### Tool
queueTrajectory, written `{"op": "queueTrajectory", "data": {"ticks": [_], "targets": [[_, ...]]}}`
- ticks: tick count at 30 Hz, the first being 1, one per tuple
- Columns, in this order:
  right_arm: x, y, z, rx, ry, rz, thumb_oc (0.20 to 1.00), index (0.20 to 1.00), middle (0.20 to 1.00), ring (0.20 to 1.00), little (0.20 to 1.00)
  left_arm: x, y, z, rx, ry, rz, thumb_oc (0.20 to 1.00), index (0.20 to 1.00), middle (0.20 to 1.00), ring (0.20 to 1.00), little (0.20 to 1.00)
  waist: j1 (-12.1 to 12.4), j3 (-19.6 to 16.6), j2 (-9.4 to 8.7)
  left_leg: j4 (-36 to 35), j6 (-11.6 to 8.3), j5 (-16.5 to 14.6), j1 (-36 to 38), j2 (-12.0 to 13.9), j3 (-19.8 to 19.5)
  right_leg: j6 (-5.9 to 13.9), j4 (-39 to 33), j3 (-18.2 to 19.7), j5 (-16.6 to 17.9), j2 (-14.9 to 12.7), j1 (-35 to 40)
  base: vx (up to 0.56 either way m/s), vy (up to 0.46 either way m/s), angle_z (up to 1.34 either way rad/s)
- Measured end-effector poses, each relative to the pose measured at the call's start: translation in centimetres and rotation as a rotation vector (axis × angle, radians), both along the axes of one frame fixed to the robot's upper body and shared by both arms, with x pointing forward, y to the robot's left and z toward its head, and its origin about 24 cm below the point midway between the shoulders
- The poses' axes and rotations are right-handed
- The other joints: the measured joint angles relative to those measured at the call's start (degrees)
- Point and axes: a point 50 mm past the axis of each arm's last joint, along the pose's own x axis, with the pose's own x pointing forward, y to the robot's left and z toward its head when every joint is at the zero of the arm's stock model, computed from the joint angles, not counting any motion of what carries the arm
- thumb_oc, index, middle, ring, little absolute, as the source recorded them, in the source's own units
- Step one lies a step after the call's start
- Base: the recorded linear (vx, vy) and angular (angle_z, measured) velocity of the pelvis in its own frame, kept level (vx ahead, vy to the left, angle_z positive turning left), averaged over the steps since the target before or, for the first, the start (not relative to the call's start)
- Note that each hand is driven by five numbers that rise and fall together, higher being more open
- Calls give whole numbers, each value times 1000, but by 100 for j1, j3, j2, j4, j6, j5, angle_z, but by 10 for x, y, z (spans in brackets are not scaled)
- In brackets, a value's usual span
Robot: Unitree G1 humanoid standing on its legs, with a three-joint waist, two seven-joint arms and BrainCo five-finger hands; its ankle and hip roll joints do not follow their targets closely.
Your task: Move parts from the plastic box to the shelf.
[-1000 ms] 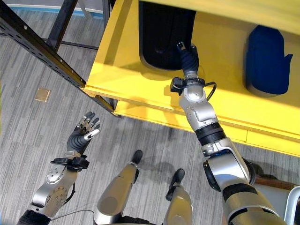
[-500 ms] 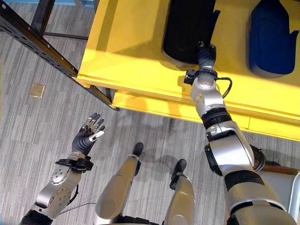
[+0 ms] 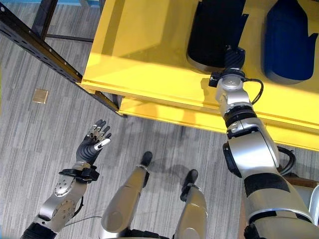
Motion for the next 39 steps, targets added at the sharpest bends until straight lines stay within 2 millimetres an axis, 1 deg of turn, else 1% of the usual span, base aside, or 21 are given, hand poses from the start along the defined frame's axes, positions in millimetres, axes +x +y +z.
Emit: {"op": "queueTrajectory", "data": {"ticks": [1,2,3,4,8,9,11,14,23,28,30,31,36,37,38,39], "targets": [[0,-2,2,-10,-2,-4,200,200,200,200,200,0,0,0,0,0,-1,1000,1000,1000,1000,1000,-9,0,0,-11,-7,1,1,-7,0,-29,31,4,-44,-3,-4,-69,19,0],[-1,-5,5,-18,-1,-12,200,200,200,200,200,2,-1,1,-4,-3,-3,1000,1000,1000,1000,1000,2,0,0,8,-10,18,5,-1,-1,21,16,3,8,4,-4,103,-38,1],[-1,-8,6,-17,0,-21,200,200,200,200,200,3,-1,2,-7,-7,-5,1000,1000,1000,1000,1000,-1,0,0,3,-11,18,3,3,-4,17,17,-3,6,5,-7,99,-33,-1],[-2,-12,7,-18,1,-32,200,200,200,200,200,3,-2,2,-8,-8,-6,1000,1000,1000,1000,1000,-23,0,0,-18,-9,-22,12,11,-8,-33,19,-6,-58,8,5,104,-33,0],[-3,-16,5,-16,14,-45,200,200,200,200,200,3,-2,2,-8,-7,-7,1000,1000,1000,1000,1000,-25,-3,-2,-12,-3,-21,19,13,14,-27,13,15,-58,9,3,-35,11,-2],[-3,-17,3,-15,21,-51,200,200,200,200,200,3,-3,2,-9,-7,-8,1000,1000,1000,1000,1000,-17,-3,-2,3,-10,8,17,2,8,15,10,2,-3,8,-2,88,-29,2],[-3,-18,1,-12,37,-57,200,200,200,200,200,3,-2,2,-9,-4,2,1000,1000,1000,1000,1000,-32,-3,-3,-46,-5,-20,21,3,5,-28,24,14,-66,2,-1,46,-16,2],[-4,-20,1,-12,39,-60,200,200,200,200,200,3,-2,2,-11,-10,8,1000,1000,1000,1000,1000,-12,-3,-3,-74,-12,6,33,9,6,8,-4,11,-35,5,-8,0,0,0],[-3,-19,1,-16,40,-59,200,200,200,200,200,4,-4,3,-12,-15,1,1000,1000,1000,1000,1000,-13,-3,-3,-85,-15,17,48,5,13,13,-12,0,-26,1,-2,-27,10,0],[-3,-17,0,-21,43,-55,200,200,200,200,200,4,-4,3,-13,-15,2,1000,1000,1000,1000,1000,-11,-3,-3,-104,-18,-1,51,8,-4,-56,27,11,-99,1,-2,32,-16,1],[-2,-14,4,-41,40,-47,200,200,200,200,200,4,-4,3,-14,-14,3,1000,1000,1000,1000,1000,-14,-3,-3,-121,-23,28,50,27,-6,-30,18,-6,-68,11,-15,44,-16,0],[-2,-13,5,-51,41,-44,200,200,200,200,200,4,-4,3,-14,-15,2,1000,1000,1000,1000,1000,-16,-3,-3,-160,-23,20,52,22,-13,-58,47,-25,-104,-4,-16,0,0,0],[-1,-10,11,-52,25,-38,200,200,200,200,200,4,-4,4,-16,-20,2,1000,1000,1000,1000,1000,-9,-3,-3,-177,-32,49,69,16,-5,-7,-9,0,-52,5,-14,0,0,0],[-1,-10,12,-52,25,-38,423,423,423,423,423,4,-4,4,-16,-21,2,1000,1000,1000,1000,1000,-9,-3,-3,-177,-32,49,69,14,-4,-6,-12,0,-52,2,-13,0,0,0],[-1,-10,12,-52,24,-38,558,558,558,558,558,5,-5,5,-17,-22,2,1000,1000,1000,1000,1000,-3,-3,-3,-179,-32,49,69,12,-4,-6,-19,0,-52,2,-12,0,0,0],[-1,-10,13,-52,21,-37,1000,1000,1000,1000,1000,5,-4,5,-23,-20,2,1000,1000,1000,1000,1000,-4,-3,-3,-180,-32,49,69,13,-4,-1,-28,-1,-48,3,-8,0,0,0]]}}
